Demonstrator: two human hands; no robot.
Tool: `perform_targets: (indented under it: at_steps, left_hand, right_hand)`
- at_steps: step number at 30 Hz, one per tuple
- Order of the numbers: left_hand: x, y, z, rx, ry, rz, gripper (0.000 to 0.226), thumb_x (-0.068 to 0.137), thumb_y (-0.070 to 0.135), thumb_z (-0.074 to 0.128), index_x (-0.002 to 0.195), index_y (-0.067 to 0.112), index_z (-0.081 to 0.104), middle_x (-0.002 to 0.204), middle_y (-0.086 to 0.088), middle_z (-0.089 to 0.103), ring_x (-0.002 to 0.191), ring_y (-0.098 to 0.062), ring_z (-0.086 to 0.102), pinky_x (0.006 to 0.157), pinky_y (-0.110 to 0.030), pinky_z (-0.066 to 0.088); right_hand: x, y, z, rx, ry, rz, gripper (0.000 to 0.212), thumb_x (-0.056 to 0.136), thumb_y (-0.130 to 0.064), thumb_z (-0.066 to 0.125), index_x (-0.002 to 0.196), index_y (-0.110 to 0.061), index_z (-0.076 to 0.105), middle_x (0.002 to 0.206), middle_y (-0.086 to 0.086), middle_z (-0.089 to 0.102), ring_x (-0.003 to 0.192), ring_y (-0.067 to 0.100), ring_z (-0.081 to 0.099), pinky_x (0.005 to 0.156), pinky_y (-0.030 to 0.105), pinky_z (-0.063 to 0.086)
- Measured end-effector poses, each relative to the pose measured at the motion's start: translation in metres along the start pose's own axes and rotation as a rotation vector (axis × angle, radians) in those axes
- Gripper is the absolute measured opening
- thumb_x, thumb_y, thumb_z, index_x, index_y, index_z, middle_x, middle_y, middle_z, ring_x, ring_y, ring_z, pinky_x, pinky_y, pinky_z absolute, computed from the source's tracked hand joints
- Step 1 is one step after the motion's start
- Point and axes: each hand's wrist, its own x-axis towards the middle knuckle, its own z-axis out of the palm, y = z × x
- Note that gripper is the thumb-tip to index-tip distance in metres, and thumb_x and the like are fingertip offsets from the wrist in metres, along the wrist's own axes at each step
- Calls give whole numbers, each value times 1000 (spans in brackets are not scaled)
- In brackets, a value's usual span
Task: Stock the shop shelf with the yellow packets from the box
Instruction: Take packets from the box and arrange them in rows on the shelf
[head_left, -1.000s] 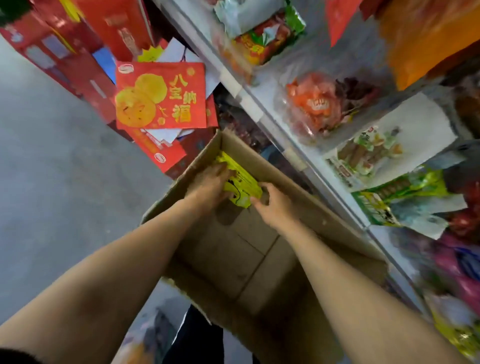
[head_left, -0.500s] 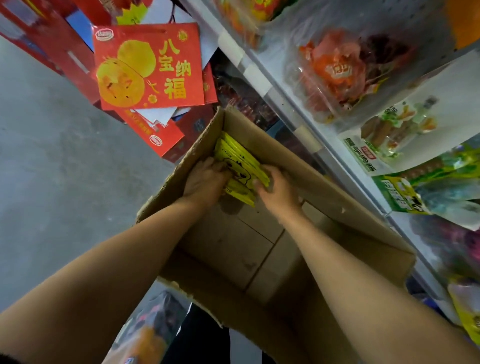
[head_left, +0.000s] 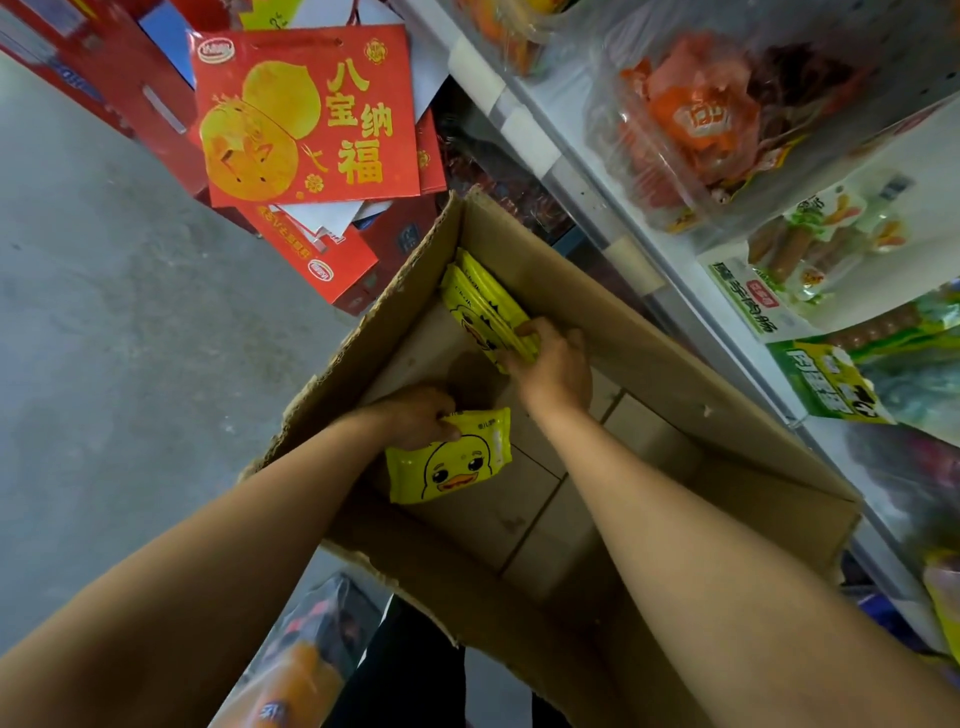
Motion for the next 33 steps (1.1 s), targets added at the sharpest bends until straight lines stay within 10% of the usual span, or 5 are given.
perform_targets:
  at_steps: [13, 18, 23, 28, 33]
  left_hand:
    - [-23, 9, -8, -60, -155, -7, 33, 97, 33, 56, 115, 6, 60, 103, -4, 55, 102, -23, 55, 77, -26, 36]
    - [-41, 18, -7, -143, -154, -6, 14, 94, 33, 61, 85, 25, 55, 89, 2, 57, 81, -13, 53, 67, -28, 40]
    - [-73, 52, 4, -321, -98, -65, 42, 92, 33, 64, 127, 12, 56, 120, -2, 62, 106, -21, 59, 91, -34, 46]
    - [-113, 120, 31, -273, -5, 3, 48, 97, 29, 58, 140, 11, 48, 139, 1, 50, 123, -17, 48, 104, -29, 37]
    - [-169, 209, 74, -283, 94, 113, 59, 93, 38, 62, 144, 14, 45, 145, 7, 42, 135, -13, 38, 107, -23, 28]
  right_hand:
    - [-20, 27, -19, 158, -162, 8, 20, 83, -18, 76, 78, -20, 56, 85, -4, 55, 84, 15, 54, 63, 16, 42]
    - [-39, 62, -38, 248, -230, 73, 18, 86, -21, 74, 82, -19, 56, 77, -1, 59, 73, 16, 54, 65, 25, 38]
    - [-78, 107, -68, 388, -211, 9, 34, 83, -4, 69, 90, -35, 58, 100, 8, 70, 87, 22, 68, 77, 37, 56]
    - [-143, 155, -125, 464, -172, -141, 60, 85, 16, 47, 120, -29, 66, 122, 2, 64, 105, 12, 60, 79, 10, 47]
    - [-227, 228, -188, 587, 39, -78, 48, 88, 3, 47, 102, -35, 74, 107, -2, 71, 76, 15, 60, 65, 23, 46]
